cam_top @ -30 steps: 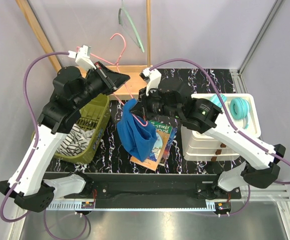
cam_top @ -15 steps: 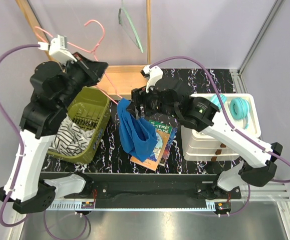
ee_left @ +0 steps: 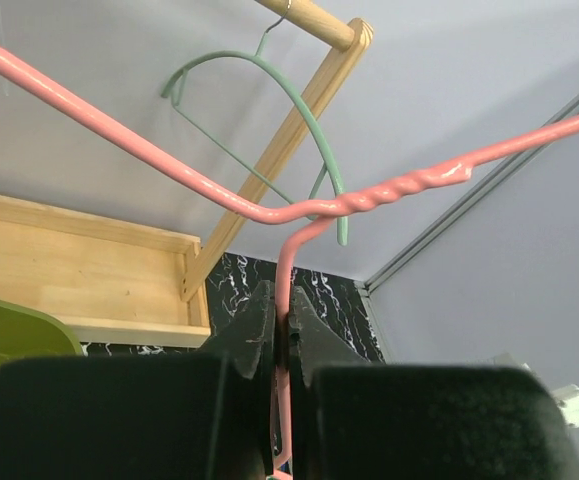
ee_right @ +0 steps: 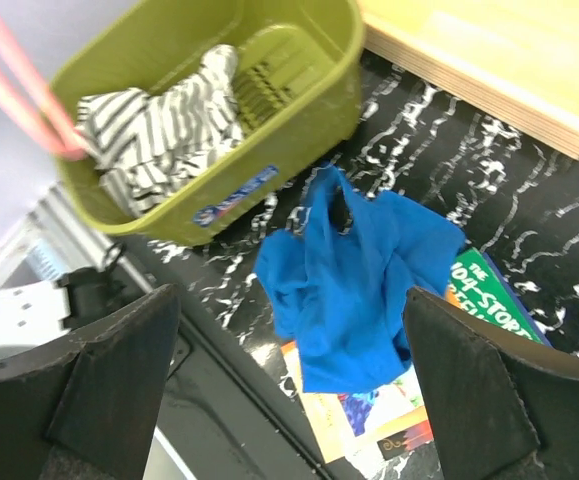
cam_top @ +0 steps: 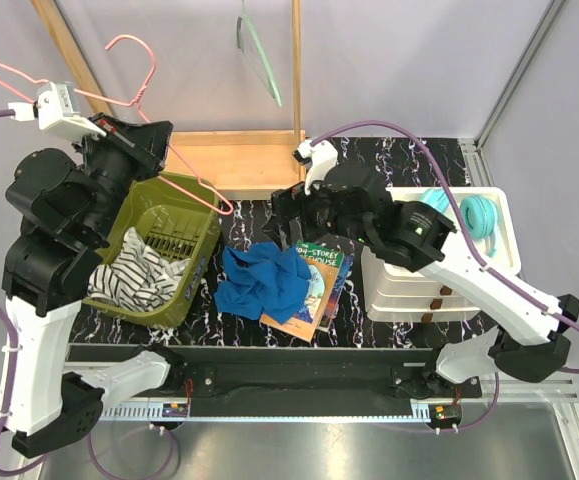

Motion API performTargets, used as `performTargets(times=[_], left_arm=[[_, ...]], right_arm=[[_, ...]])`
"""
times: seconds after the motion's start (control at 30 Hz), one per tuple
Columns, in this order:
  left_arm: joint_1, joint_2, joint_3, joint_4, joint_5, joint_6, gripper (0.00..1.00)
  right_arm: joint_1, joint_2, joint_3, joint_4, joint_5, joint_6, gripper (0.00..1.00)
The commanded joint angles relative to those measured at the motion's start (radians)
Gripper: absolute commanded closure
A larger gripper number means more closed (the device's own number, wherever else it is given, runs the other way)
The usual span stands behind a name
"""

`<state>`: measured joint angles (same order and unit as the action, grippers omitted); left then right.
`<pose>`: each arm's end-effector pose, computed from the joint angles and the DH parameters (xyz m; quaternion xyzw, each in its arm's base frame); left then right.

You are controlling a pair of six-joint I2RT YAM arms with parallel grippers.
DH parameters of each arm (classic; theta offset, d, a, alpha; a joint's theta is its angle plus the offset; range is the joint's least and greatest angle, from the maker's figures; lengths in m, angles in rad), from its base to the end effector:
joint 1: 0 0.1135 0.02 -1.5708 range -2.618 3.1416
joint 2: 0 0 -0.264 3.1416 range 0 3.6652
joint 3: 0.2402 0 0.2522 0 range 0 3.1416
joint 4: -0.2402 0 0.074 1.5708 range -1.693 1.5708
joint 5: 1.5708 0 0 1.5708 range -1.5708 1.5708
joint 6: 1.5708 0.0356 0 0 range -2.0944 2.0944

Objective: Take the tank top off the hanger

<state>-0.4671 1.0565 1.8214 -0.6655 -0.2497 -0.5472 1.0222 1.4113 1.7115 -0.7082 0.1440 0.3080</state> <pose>0.1230 -0.0522 0.5670 -0.1189 0.6617 -0.2842 0.6836 0.1580 0.2487 0.4606 -0.2543 0.7948 0.2907 0.4681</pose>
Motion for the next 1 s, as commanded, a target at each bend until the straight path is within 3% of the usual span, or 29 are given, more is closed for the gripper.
performTargets(times=[0.0, 0.13, 0.23, 0.37, 0.53, 0.7, 0.87, 0.97], left_arm=[[0.001, 0.010, -0.013, 0.021, 0.029, -0.077, 1.00], [-0.001, 0.019, -0.106, 0.087, 0.205, -0.246, 1.00], [-0.001, -0.006, -0.210, 0.177, 0.272, -0.355, 1.00], [-0.004, -0.019, -0.255, 0.207, 0.280, -0.417, 1.00], [-0.018, -0.035, -0.326, 0.265, 0.309, -0.508, 1.00], [-0.018, -0.059, -0.366, 0.322, 0.323, -0.550, 1.00], [-0.019, -0.069, -0.375, 0.302, 0.333, -0.540, 1.00], [-0.018, -0.076, -0.360, 0.241, 0.296, -0.504, 1.00]], right_arm=[[-0.001, -0.071, 0.017, 0.039, -0.131, -0.024, 0.00], [-0.001, -0.074, 0.042, 0.076, -0.270, -0.021, 0.03], [0.001, -0.084, 0.051, 0.105, -0.351, -0.014, 0.13], [-0.001, -0.101, 0.016, 0.133, -0.362, 0.013, 0.21], [-0.001, -0.081, -0.009, 0.136, -0.362, 0.060, 0.42], [0.001, -0.074, -0.047, 0.138, -0.348, 0.083, 0.49], [0.001, -0.083, -0.043, 0.133, -0.305, 0.082, 0.48], [0.001, -0.087, 0.023, 0.108, -0.293, 0.082, 0.36]])
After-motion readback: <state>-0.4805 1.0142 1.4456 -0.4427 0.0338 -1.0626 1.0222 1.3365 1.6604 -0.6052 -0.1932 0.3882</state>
